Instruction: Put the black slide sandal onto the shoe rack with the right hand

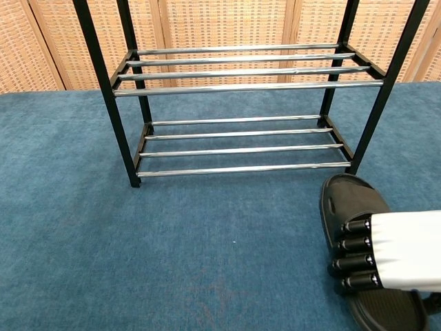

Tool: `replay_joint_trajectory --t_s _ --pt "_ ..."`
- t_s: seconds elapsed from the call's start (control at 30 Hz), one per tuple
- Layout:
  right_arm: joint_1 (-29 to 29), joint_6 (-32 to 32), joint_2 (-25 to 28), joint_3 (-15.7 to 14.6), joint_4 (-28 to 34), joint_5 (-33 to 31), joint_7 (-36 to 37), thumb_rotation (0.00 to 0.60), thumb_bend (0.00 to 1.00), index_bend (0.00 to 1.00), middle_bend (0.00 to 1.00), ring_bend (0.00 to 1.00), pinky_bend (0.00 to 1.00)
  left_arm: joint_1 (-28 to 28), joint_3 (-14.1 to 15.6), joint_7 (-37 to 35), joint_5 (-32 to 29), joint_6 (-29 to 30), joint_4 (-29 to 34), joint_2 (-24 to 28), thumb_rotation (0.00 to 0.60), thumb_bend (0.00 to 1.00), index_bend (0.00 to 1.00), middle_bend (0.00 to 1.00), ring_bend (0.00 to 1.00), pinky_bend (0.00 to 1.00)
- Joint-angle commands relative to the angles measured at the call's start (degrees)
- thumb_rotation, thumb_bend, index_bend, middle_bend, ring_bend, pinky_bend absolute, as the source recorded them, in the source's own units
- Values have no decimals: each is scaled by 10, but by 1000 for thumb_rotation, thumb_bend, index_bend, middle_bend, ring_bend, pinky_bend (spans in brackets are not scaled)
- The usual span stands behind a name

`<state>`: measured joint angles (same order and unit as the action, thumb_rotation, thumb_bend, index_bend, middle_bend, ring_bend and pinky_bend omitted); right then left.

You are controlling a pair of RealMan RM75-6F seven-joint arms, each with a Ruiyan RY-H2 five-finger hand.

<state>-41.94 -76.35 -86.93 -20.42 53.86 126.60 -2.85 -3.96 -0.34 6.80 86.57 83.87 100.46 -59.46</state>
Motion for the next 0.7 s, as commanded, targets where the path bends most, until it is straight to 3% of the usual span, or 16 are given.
replay_joint_trajectory --t_s 0.03,0.37,0.7 --pt "3 -30 -6 -2 -17 10 7 600 533 606 571 476 483 0 0 0 0 0 0 0 600 142 0 0 0 0" --pt "18 -133 -3 1 -63 38 -28 600 540 616 581 489 491 -1 1 2 1 -1 1 0 600 141 0 0 0 0" --pt "15 -177 66 0 3 65 -90 600 540 616 576 489 491 0 4 3 6 1 3 0 600 142 0 0 0 0"
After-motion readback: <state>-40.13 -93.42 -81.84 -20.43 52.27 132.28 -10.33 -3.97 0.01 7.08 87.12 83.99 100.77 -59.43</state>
